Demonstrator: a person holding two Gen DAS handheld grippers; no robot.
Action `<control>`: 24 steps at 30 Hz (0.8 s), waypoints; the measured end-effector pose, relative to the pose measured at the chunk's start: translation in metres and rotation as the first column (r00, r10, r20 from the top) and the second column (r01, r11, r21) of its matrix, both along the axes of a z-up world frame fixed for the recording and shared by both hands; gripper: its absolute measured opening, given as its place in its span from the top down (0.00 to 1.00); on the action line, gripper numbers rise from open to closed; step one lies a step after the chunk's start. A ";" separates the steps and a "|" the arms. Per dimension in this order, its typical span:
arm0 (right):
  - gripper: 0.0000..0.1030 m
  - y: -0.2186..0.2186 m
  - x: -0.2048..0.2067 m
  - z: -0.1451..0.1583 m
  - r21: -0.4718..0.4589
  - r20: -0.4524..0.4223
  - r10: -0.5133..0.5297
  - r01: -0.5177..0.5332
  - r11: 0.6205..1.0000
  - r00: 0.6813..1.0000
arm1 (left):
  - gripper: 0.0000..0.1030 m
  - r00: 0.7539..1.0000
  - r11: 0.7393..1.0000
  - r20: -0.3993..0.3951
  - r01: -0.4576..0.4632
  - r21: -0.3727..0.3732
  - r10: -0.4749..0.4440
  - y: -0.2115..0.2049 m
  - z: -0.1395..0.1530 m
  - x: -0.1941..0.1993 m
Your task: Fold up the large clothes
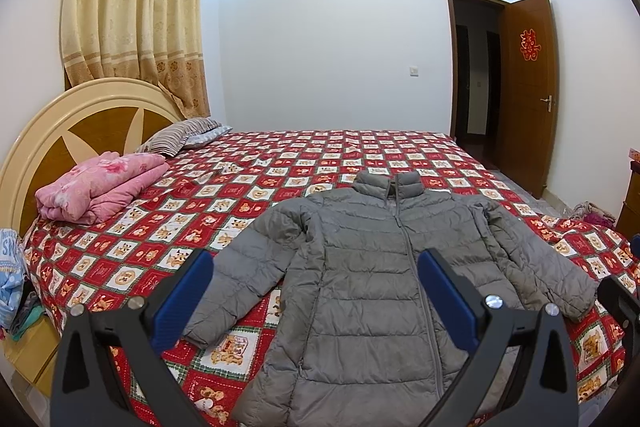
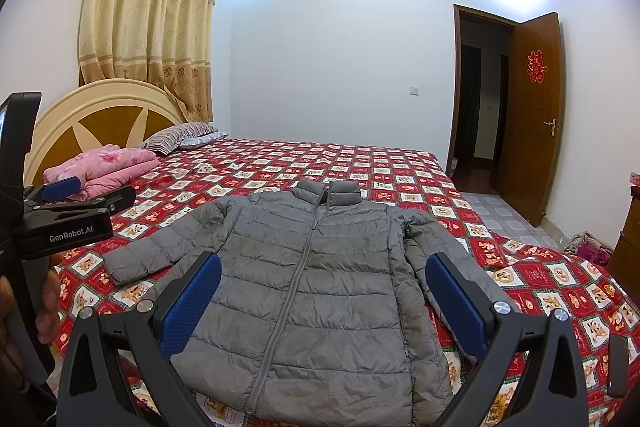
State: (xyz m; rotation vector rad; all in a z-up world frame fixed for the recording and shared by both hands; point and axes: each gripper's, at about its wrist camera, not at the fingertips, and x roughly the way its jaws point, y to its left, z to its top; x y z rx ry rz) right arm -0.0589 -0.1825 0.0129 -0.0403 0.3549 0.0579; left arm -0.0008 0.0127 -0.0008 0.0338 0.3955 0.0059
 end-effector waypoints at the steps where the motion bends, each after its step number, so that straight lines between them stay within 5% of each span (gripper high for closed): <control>1: 0.01 0.000 0.000 0.000 -0.001 -0.001 0.000 0.000 1.000 1.000 | 0.00 1.000 1.000 0.000 0.000 0.000 0.000 0.000 0.000 0.000; 14: 0.01 -0.002 0.004 -0.006 0.000 -0.012 -0.007 0.007 1.000 1.000 | 0.00 1.000 1.000 -0.019 -0.004 -0.004 0.004 0.002 -0.006 0.005; 24: 0.01 -0.036 0.032 -0.029 0.022 -0.081 -0.090 0.092 0.996 0.993 | 0.00 0.994 1.000 -0.105 -0.008 0.000 0.008 0.008 -0.035 0.038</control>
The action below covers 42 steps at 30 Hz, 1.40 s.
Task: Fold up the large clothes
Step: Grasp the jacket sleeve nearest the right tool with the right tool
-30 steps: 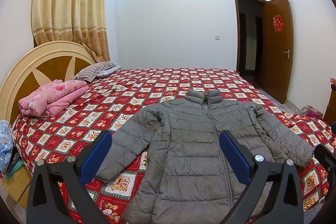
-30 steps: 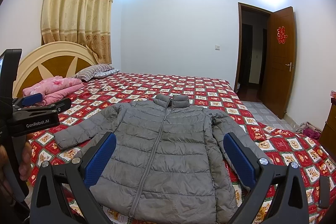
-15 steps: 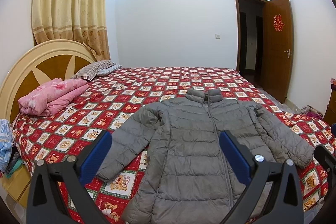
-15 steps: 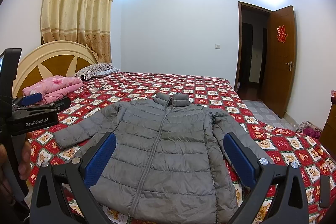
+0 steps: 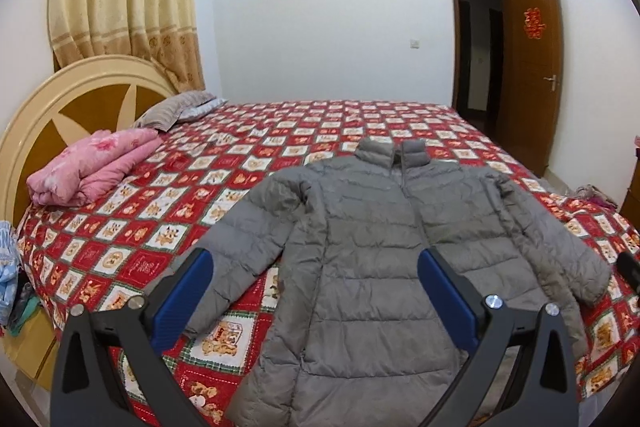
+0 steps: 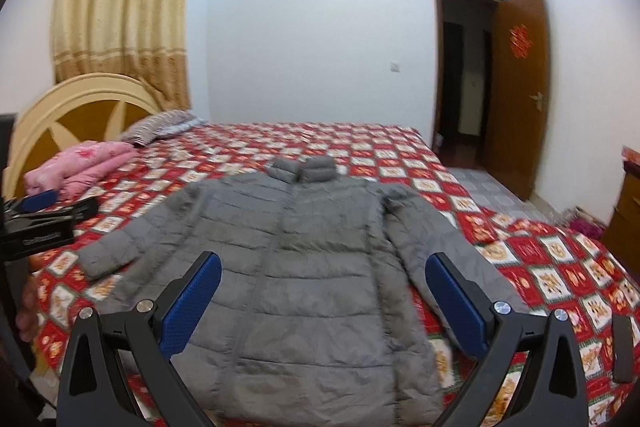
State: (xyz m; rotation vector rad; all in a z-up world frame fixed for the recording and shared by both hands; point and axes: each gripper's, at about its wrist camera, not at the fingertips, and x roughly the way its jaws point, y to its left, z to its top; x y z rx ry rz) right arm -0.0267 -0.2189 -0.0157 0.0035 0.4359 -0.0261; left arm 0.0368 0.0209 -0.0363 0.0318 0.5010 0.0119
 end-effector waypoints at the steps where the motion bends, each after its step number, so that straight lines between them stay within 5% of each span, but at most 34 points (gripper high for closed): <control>1: 0.01 -0.013 0.006 -0.005 0.001 -0.010 -0.035 0.035 0.999 0.999 | 0.00 1.000 1.000 -0.004 -0.013 0.004 0.013 0.002 -0.005 0.005; 6: 0.01 -0.075 0.023 -0.025 0.041 -0.068 -0.197 0.200 0.979 0.978 | 0.00 0.996 0.997 -0.054 -0.070 0.014 0.071 0.016 -0.032 0.036; 15: 0.02 -0.182 0.063 -0.098 0.129 -0.289 -0.396 0.446 0.886 0.871 | 0.00 0.991 0.992 -0.096 -0.086 0.092 0.095 0.011 -0.067 0.087; 21: 0.18 -0.220 0.080 -0.132 0.125 -0.390 -0.454 0.534 0.836 0.801 | 0.00 0.984 0.988 -0.127 -0.110 0.104 0.123 0.016 -0.080 0.120; 25: 0.40 -0.217 0.085 -0.141 0.095 -0.402 -0.453 0.529 0.843 0.796 | 0.00 0.981 0.988 -0.156 -0.101 0.114 0.118 0.012 -0.090 0.133; 26: 0.56 -0.218 0.085 -0.140 0.093 -0.392 -0.458 0.529 0.844 0.798 | 0.00 0.980 0.989 -0.165 -0.096 0.112 0.114 0.011 -0.092 0.136; 29: 0.79 -0.222 0.088 -0.137 0.149 -0.381 -0.412 0.495 0.856 0.828 | 0.00 0.976 0.991 -0.191 -0.084 0.104 0.103 0.012 -0.094 0.142; 36: 0.85 -0.238 0.100 -0.104 0.093 -0.321 -0.441 0.492 0.866 0.838 | 0.00 0.978 0.986 -0.175 -0.092 0.140 0.116 0.030 -0.082 0.152; 42: 0.86 -0.242 0.117 -0.030 -0.001 -0.180 -0.475 0.482 0.876 0.862 | 0.00 0.977 0.973 -0.129 -0.146 0.178 0.170 0.059 -0.066 0.166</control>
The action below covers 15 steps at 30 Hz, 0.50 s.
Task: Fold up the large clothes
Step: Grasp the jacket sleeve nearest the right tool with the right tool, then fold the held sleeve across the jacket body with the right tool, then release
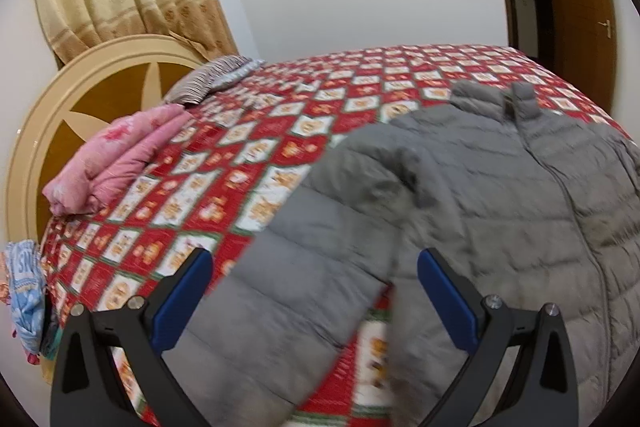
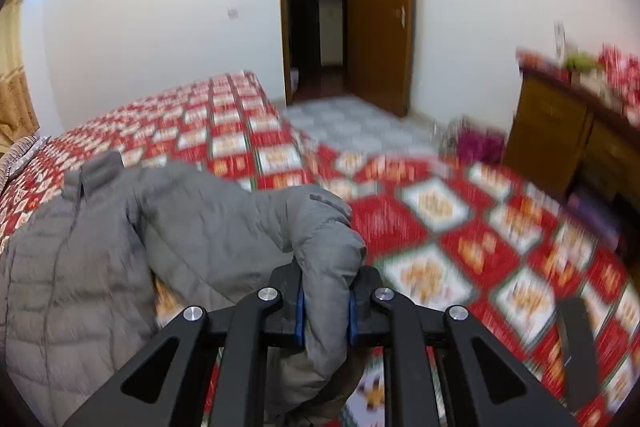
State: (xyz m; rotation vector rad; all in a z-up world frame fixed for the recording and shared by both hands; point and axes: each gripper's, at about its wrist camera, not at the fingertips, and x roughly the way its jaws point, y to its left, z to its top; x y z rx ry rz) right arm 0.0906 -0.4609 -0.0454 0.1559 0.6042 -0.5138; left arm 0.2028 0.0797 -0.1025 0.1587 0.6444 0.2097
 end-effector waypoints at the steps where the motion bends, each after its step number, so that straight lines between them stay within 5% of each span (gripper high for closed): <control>1: 0.86 0.004 0.004 0.013 -0.027 0.017 0.011 -0.011 1.000 1.000 | 0.00 1.000 1.000 0.006 -0.009 0.006 0.009 0.005 0.002 0.002; 7: 0.86 0.064 0.039 0.068 -0.165 0.080 0.142 -0.128 0.978 0.987 | 0.00 0.998 0.999 0.026 -0.050 0.016 0.049 0.024 0.007 0.022; 15: 0.87 0.182 0.105 0.065 -0.227 0.055 0.375 -0.355 0.907 0.925 | 0.00 0.998 0.998 0.006 -0.062 0.001 0.062 0.031 -0.002 0.032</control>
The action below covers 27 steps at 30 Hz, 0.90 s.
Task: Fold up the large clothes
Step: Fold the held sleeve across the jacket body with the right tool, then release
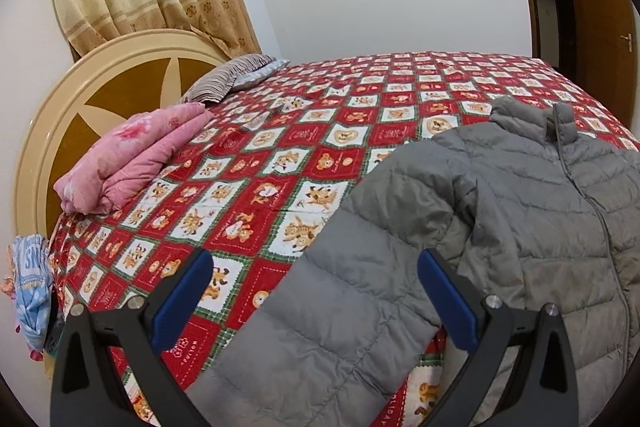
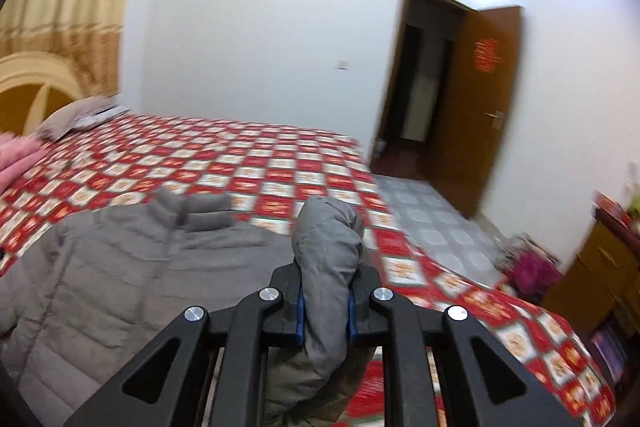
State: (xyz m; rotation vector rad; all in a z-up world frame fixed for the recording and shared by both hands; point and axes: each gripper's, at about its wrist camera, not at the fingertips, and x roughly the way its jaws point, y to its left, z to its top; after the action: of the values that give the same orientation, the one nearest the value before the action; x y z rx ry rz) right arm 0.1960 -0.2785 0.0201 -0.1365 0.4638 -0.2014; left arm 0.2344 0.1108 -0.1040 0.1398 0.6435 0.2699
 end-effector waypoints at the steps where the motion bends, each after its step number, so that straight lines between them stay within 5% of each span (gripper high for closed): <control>1: 0.87 0.012 0.007 -0.003 -0.006 -0.008 0.023 -0.023 1.000 1.000 | 0.00 1.000 1.000 -0.002 0.001 0.001 -0.001 -0.001 0.000 0.000; 10: 0.87 0.133 0.076 -0.063 -0.005 -0.116 0.231 -0.233 0.973 0.966 | 0.00 0.999 1.000 -0.024 0.030 -0.003 -0.030 0.000 -0.005 0.009; 21: 0.85 0.189 0.128 -0.147 0.115 -0.217 0.306 -0.287 0.951 0.927 | 0.00 0.996 0.999 -0.090 0.023 -0.043 -0.027 0.000 -0.021 0.027; 22: 0.77 0.188 0.131 -0.152 0.130 -0.220 0.308 -0.285 0.949 0.925 | 0.00 0.995 0.999 -0.091 0.027 -0.042 -0.031 -0.003 -0.021 0.028; 25: 0.31 0.188 0.133 -0.161 0.178 -0.244 0.339 -0.302 0.937 0.909 | 0.00 0.995 0.999 -0.085 0.043 -0.032 -0.045 -0.013 -0.016 0.030; 27: 0.31 0.187 0.124 -0.155 0.216 -0.215 0.383 -0.339 0.916 0.899 | 0.00 0.996 0.997 -0.067 0.064 -0.035 -0.067 -0.023 -0.008 0.032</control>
State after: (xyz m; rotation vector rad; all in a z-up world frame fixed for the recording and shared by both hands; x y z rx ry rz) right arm 0.3201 -0.0916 -0.1350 -0.0756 0.6987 0.2278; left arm 0.2661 0.0880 -0.1115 0.1391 0.7088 0.1920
